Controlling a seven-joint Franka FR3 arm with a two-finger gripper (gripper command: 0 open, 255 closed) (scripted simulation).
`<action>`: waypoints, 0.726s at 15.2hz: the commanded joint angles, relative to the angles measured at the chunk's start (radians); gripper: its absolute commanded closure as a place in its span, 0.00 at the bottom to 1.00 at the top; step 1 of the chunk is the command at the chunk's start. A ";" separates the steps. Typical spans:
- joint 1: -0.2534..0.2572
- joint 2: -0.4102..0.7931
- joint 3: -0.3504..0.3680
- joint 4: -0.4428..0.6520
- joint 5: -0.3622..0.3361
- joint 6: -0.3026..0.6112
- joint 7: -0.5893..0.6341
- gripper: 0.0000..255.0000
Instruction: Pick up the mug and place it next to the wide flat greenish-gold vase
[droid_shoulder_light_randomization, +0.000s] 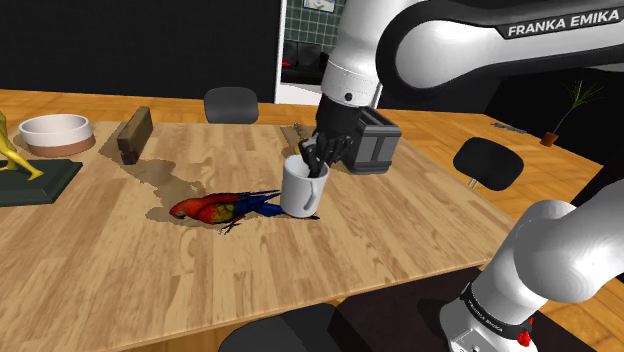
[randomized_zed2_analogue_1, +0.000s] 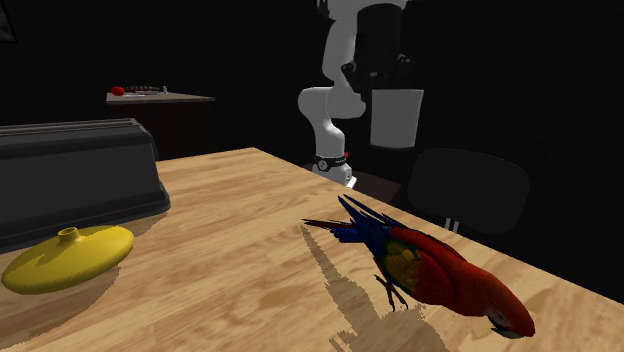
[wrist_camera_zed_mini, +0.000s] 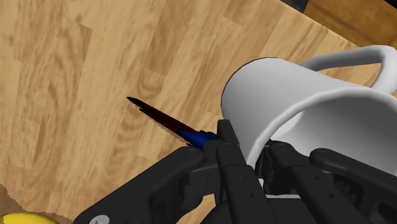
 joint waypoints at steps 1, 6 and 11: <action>-0.015 0.004 -0.030 0.000 -0.008 -0.001 -0.041 1.00; -0.064 0.039 -0.114 0.017 -0.038 0.004 -0.156 1.00; -0.114 0.098 -0.190 0.063 -0.067 0.006 -0.265 1.00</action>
